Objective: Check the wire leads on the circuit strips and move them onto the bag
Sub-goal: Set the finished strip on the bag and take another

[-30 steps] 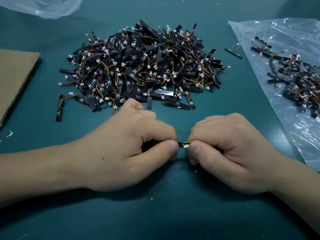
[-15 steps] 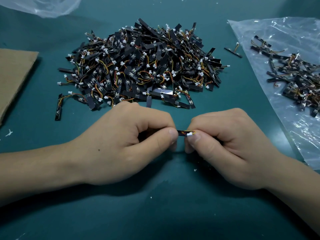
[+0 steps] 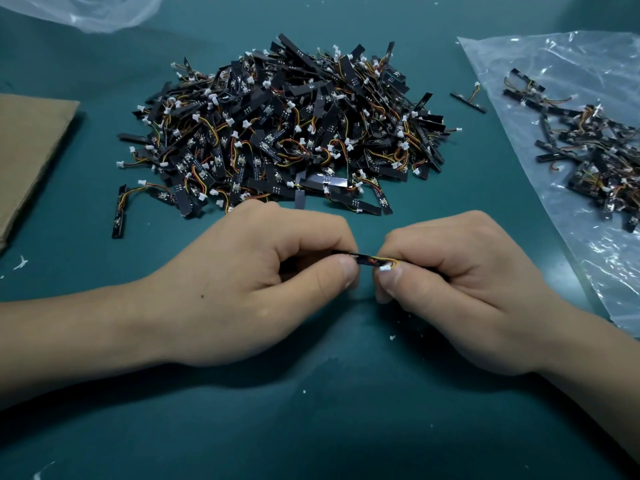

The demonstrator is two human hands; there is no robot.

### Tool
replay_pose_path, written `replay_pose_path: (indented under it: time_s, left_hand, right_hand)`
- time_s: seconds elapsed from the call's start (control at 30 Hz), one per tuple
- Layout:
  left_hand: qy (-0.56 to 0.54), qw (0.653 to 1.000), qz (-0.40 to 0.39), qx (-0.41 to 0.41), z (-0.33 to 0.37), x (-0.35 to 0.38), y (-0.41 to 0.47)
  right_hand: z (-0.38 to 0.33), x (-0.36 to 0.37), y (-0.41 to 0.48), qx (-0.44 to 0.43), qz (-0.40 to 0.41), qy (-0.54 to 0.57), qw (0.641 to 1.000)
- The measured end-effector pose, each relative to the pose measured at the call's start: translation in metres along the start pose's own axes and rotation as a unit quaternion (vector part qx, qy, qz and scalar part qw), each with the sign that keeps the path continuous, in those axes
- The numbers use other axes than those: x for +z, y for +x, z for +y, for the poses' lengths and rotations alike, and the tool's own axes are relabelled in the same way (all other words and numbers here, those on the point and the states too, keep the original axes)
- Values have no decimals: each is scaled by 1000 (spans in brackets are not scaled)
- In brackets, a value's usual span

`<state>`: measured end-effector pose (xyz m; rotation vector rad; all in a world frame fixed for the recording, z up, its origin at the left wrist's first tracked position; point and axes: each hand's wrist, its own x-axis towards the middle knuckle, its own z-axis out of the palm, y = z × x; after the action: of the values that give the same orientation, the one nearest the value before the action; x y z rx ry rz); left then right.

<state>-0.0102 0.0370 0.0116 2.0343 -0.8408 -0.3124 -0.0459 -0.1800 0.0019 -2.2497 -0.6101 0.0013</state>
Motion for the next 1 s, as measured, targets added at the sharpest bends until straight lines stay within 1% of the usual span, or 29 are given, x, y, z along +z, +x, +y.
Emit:
replay_pose_path:
  time_s: [0.17, 0.33, 0.4, 0.5, 0.67, 0.73, 0.8, 0.93, 1.0]
  left_hand:
    - [2, 1000, -7, 9, 1, -1, -1]
    - [11, 1000, -14, 5, 2, -1, -1]
    - [36, 999, -17, 13, 5, 1, 0]
    - [31, 999, -23, 31, 10, 3, 0]
    - [57, 996, -41, 55, 10, 1, 1]
    - [60, 996, -40, 47, 9, 1, 1]
    - [34, 998, -41, 35, 9, 0, 0]
    - [50, 997, -51, 35, 8, -1, 0]
    - [31, 998, -47, 27, 8, 0, 0]
  right_hand:
    - [-2, -1, -1, -2, -18, 3, 1000]
    - [-2, 0, 0, 8, -17, -17, 1000]
    - [-2, 1, 1, 7, -21, -30, 999]
    - [-2, 2, 1, -1, -29, -45, 999]
    - [-1, 3, 1, -7, -27, -64, 998]
    - [-2, 3, 1, -6, -28, -68, 997]
    - [-2, 4, 0, -5, -28, -71, 997]
    - [-5, 4, -1, -10, -40, -82, 996]
    - [-5, 3, 0, -5, -46, -81, 996]
